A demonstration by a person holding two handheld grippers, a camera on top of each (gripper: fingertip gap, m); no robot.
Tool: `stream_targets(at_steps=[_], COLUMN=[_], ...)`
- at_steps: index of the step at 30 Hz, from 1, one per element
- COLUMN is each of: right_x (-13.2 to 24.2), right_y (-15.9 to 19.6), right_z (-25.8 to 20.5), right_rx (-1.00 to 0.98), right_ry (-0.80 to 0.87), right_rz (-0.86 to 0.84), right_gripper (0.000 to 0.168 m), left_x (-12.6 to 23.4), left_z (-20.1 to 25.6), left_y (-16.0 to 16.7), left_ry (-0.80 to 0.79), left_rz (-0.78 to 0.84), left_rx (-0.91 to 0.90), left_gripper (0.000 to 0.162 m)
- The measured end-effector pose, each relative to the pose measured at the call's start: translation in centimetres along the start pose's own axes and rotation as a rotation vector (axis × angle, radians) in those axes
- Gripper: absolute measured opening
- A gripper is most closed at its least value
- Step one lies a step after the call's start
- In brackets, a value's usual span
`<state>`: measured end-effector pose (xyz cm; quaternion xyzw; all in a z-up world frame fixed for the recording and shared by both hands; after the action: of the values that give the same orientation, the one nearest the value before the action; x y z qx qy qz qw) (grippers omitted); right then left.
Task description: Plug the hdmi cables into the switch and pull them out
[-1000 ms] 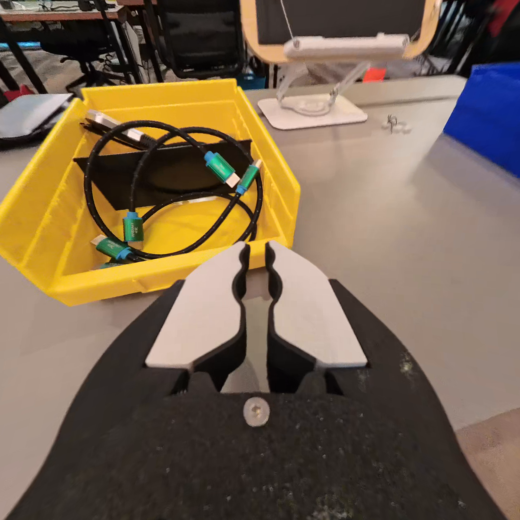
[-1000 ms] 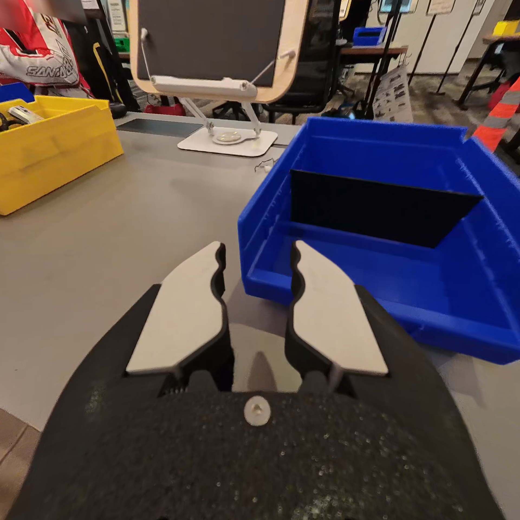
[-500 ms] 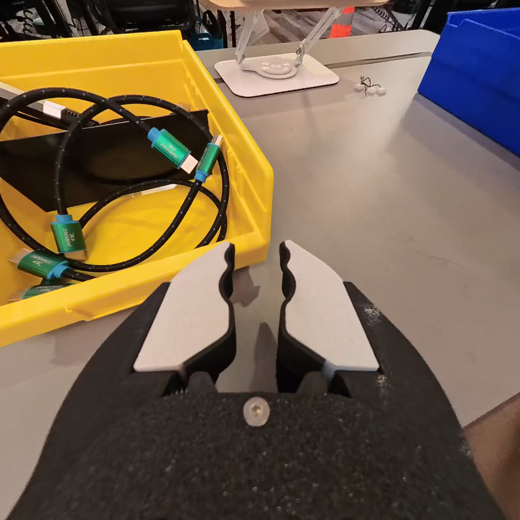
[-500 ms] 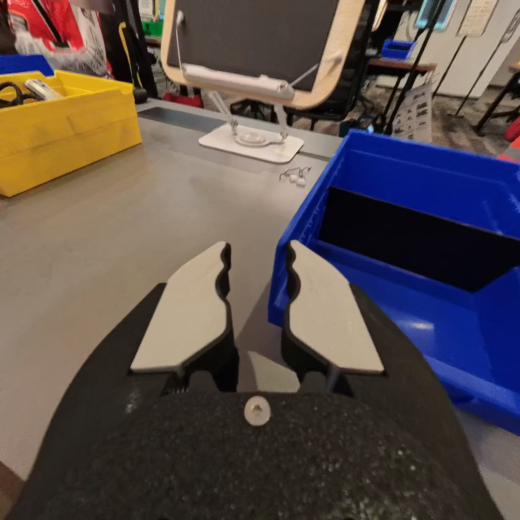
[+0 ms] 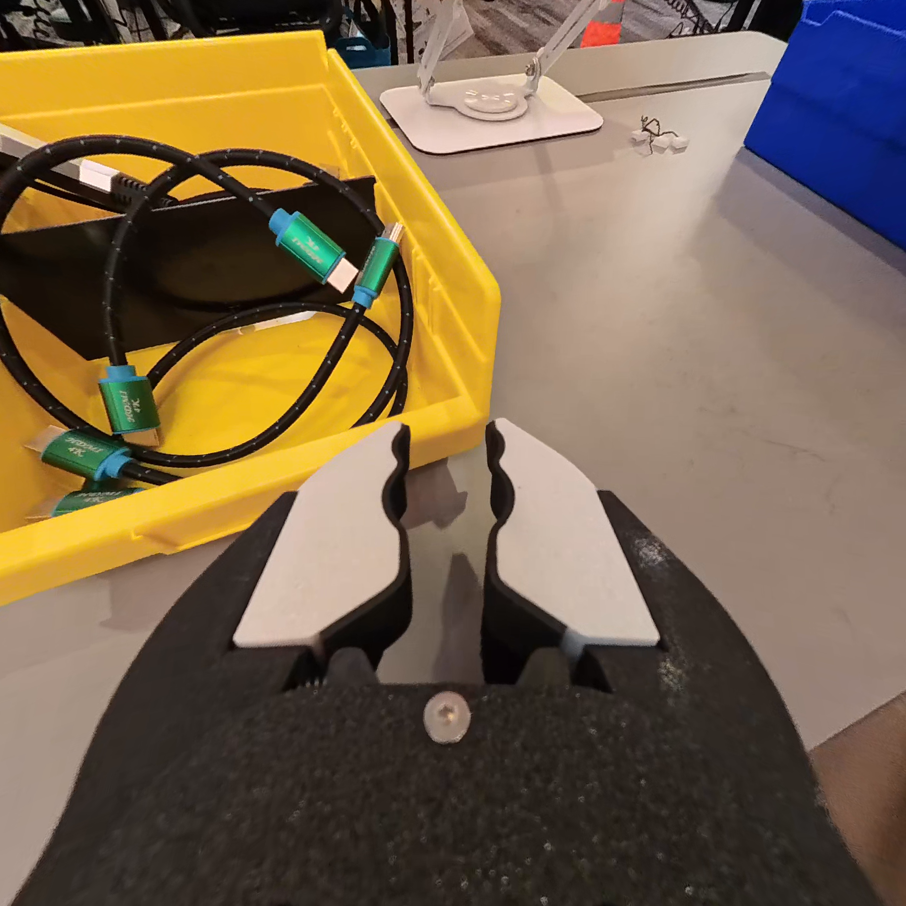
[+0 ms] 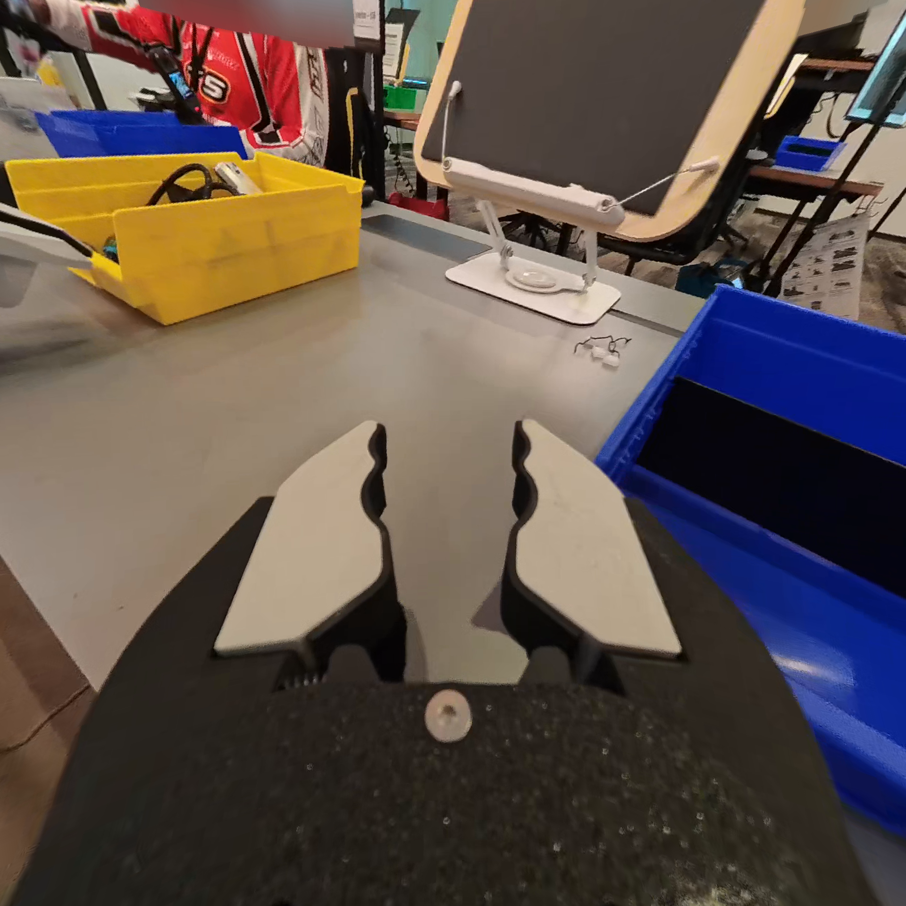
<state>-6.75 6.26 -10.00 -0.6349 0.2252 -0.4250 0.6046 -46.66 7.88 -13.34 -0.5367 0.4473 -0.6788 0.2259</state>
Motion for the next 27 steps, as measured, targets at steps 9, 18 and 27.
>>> stream_targets(at_steps=[9,18,27], right_x=[-0.1,-0.4,-1.9], right_y=[0.8,1.4,1.6], right_z=[-0.9,-1.1,-1.2], right_rx=[0.003,-0.004,0.006], right_ry=[-0.049,-0.063,-0.086], right_rz=[-0.047,-0.083,-0.095], right_gripper=[0.045,0.045,0.044], left_x=[-0.2,-0.5,-0.2], left_z=[0.1,-0.1,-1.5], left_y=[0.2,0.5,-1.5], left_ry=[-0.027,-0.020,0.116], left_rz=[-0.024,-0.050,-0.173], left_rx=[-0.050,-0.053,-0.195], left_gripper=[0.030,0.029,0.031])
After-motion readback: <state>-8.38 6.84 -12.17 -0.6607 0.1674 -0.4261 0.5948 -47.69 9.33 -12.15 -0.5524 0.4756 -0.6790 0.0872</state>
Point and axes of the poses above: each gripper's, where its closed fingertips meet, x back along the fingers, y out of its underside, z = x × y across the jaws, the point moved 3 cm from there along x, back along the fingers, and after that the axes turned 5 degrees about -z, right-handed, at the moved point
